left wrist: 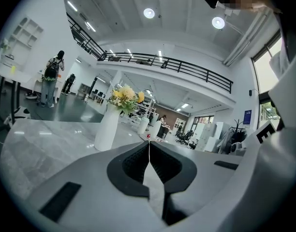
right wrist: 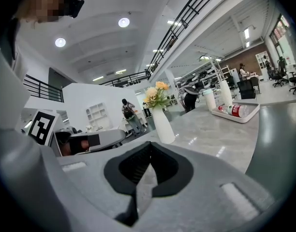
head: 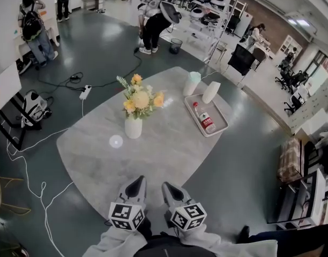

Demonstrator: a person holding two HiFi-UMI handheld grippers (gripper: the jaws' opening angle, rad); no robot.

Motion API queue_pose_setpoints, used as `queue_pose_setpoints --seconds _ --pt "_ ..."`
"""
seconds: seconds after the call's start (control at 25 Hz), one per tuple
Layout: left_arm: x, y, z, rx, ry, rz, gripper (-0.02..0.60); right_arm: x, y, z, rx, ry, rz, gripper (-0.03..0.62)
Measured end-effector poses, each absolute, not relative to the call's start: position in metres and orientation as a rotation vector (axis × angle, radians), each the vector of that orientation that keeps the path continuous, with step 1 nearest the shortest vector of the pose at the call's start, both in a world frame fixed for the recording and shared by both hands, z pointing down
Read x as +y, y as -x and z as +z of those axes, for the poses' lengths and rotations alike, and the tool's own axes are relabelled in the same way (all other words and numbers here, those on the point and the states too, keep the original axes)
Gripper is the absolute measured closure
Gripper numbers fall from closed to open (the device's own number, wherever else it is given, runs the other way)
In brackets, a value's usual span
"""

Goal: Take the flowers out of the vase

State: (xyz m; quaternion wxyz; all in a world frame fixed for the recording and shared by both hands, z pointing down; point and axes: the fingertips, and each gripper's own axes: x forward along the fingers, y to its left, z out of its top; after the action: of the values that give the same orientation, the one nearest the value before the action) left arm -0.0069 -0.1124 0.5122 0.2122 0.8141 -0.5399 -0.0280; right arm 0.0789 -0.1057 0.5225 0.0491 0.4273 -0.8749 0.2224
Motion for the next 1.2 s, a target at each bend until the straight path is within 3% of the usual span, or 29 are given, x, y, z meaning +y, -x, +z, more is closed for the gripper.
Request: queue_pose_setpoints --seconds 1.2 --pt "-0.176 0.042 0.497 -1.726 -2.126 -0.111 0.577 -0.233 -0.048 0.487 -2.834 -1.099 0.551 0.594"
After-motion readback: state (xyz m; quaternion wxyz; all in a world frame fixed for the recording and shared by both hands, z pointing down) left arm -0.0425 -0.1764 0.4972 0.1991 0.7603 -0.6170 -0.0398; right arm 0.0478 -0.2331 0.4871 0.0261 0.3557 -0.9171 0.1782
